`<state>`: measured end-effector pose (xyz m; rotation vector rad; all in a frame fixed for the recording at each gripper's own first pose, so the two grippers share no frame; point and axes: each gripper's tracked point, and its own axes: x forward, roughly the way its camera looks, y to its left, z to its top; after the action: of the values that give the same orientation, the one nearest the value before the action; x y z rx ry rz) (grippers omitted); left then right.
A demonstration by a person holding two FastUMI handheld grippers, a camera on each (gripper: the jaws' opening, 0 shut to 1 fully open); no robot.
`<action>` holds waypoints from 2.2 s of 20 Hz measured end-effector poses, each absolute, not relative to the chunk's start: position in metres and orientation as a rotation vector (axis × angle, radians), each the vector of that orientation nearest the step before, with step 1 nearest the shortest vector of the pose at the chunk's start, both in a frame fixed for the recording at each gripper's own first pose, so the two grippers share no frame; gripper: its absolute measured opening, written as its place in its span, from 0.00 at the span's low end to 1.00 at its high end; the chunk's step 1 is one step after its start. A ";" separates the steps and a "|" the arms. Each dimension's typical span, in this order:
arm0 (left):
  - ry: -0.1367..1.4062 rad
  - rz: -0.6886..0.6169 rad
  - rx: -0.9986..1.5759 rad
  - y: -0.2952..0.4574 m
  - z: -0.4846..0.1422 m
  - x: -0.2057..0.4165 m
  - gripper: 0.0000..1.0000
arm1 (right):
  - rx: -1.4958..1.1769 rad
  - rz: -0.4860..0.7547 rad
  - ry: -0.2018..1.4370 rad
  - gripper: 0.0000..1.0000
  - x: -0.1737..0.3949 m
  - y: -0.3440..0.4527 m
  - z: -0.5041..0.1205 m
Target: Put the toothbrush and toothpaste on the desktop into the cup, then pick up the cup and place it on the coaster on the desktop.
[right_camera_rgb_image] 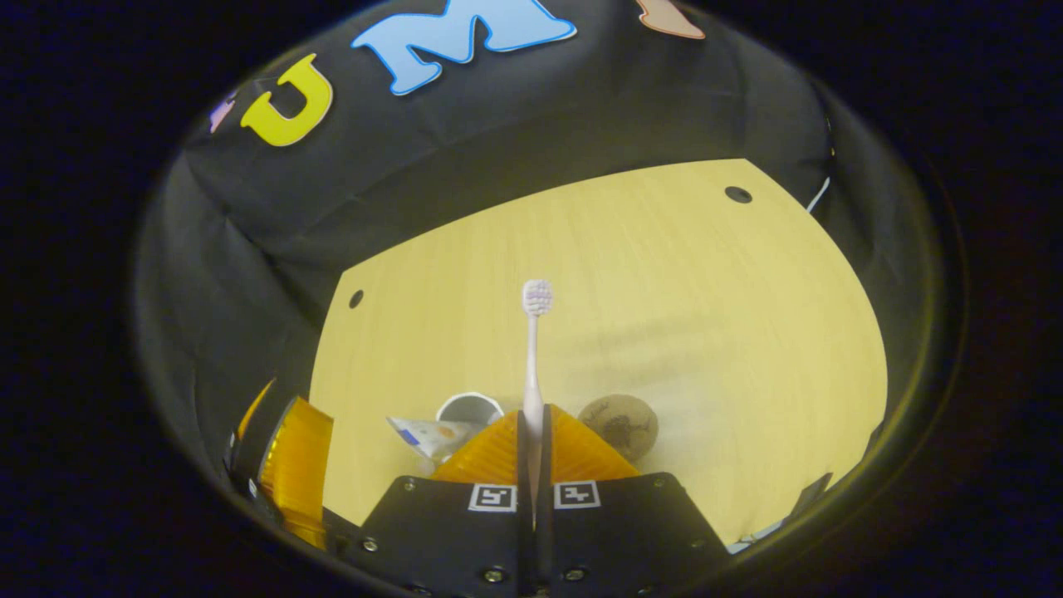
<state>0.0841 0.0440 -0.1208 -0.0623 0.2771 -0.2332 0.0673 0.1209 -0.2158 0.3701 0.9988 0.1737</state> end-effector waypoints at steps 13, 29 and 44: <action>0.328 -0.057 -0.088 0.158 -0.137 0.044 0.90 | 0.304 0.225 0.794 0.02 0.127 0.160 -0.221; 0.375 -0.088 -0.072 0.149 -0.147 0.056 0.90 | 0.219 0.317 0.700 0.07 0.108 0.175 -0.259; 0.469 -0.277 -0.038 0.094 -0.176 0.055 0.91 | 0.314 0.268 0.695 0.30 0.088 0.133 -0.251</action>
<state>0.0549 0.0937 -0.1762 -0.0383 0.4691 -0.2767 0.0884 0.1326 -0.2506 0.3136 0.6946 0.2683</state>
